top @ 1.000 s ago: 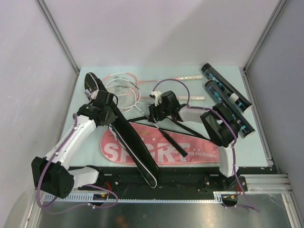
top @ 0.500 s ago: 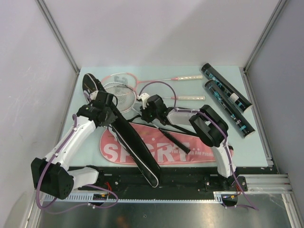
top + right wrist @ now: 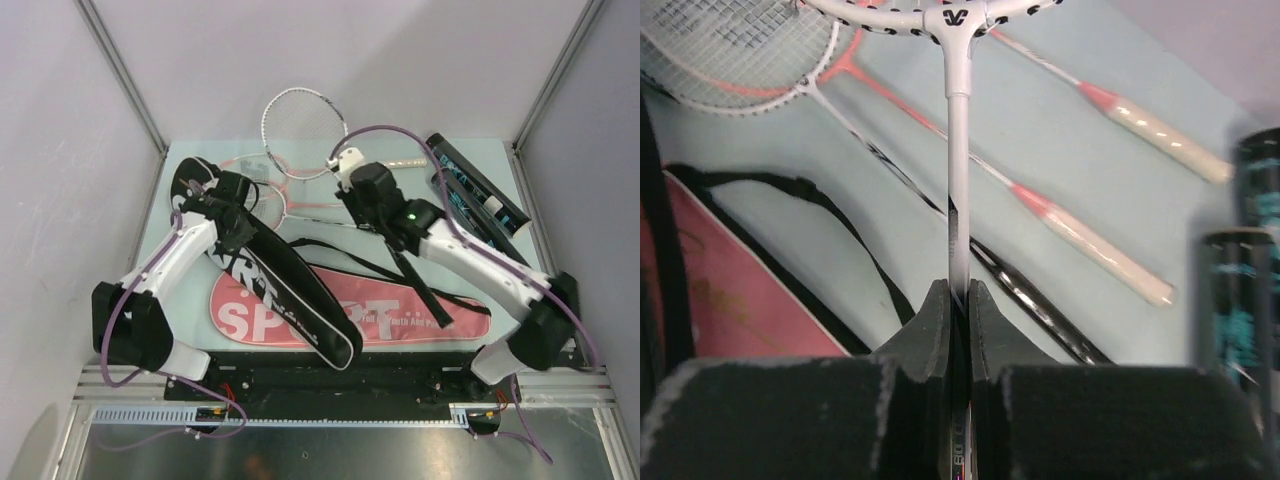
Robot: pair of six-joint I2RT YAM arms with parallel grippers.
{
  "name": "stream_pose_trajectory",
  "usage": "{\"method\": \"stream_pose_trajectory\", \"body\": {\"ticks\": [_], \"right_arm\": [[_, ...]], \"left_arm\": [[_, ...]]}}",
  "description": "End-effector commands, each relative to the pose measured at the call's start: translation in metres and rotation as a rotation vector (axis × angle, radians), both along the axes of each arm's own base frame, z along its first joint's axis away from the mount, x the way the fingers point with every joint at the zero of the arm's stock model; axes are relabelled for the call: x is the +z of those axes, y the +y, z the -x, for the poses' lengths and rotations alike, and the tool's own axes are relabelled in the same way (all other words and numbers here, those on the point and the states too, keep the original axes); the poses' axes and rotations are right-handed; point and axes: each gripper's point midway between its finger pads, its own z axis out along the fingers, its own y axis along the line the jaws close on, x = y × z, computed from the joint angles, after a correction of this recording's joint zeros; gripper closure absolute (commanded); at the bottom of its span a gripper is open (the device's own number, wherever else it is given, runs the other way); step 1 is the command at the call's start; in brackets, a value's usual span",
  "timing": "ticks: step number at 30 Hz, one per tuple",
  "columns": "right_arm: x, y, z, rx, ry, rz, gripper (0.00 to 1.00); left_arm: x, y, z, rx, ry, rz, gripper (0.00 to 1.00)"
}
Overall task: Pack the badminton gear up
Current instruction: Pick up the racket from the center of the board.
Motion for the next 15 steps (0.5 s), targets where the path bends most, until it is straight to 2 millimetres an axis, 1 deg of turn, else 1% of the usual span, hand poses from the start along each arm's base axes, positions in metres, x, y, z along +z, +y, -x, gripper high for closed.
{"method": "stream_pose_trajectory", "body": {"ticks": [1, 2, 3, 4, 7, 8, 9, 11, 13, 14, 15], "right_arm": [[0.008, -0.040, 0.058, 0.059, -0.003, 0.209, 1.00], [0.002, -0.044, 0.068, 0.078, -0.001, 0.242, 1.00], [0.013, -0.051, 0.076, 0.073, -0.029, 0.256, 1.00], [0.011, -0.052, 0.088, 0.097, -0.016, 0.284, 1.00], [0.020, -0.056, 0.109, 0.121, -0.030, 0.282, 1.00], [0.016, -0.049, 0.122, 0.160, -0.042, 0.299, 1.00], [0.017, -0.049, 0.127, 0.174, -0.056, 0.308, 1.00], [0.011, -0.042, 0.142, 0.220, -0.051, 0.341, 1.00], [-0.003, -0.041, 0.147, 0.250, -0.042, 0.401, 1.00], [-0.006, -0.037, 0.154, 0.282, -0.046, 0.419, 1.00], [-0.009, -0.034, 0.156, 0.295, -0.062, 0.431, 1.00]], "left_arm": [[0.013, 0.008, -0.022, 0.085, -0.046, 0.003, 1.00], [0.013, 0.009, -0.026, 0.095, -0.048, 0.003, 1.00], [0.014, 0.012, -0.028, 0.108, -0.056, -0.012, 1.00], [0.015, 0.012, -0.029, 0.111, -0.059, -0.012, 1.00], [0.017, 0.015, -0.031, 0.123, -0.069, -0.024, 1.00], [0.016, 0.015, -0.030, 0.129, -0.069, -0.024, 1.00], [0.017, 0.015, -0.030, 0.129, -0.071, -0.026, 1.00], [0.018, 0.015, -0.030, 0.120, -0.071, -0.026, 1.00], [0.019, 0.015, -0.031, 0.111, -0.074, -0.031, 1.00], [0.022, 0.015, -0.031, 0.104, -0.081, -0.035, 1.00], [0.024, 0.016, -0.031, 0.104, -0.087, -0.038, 1.00]]}}
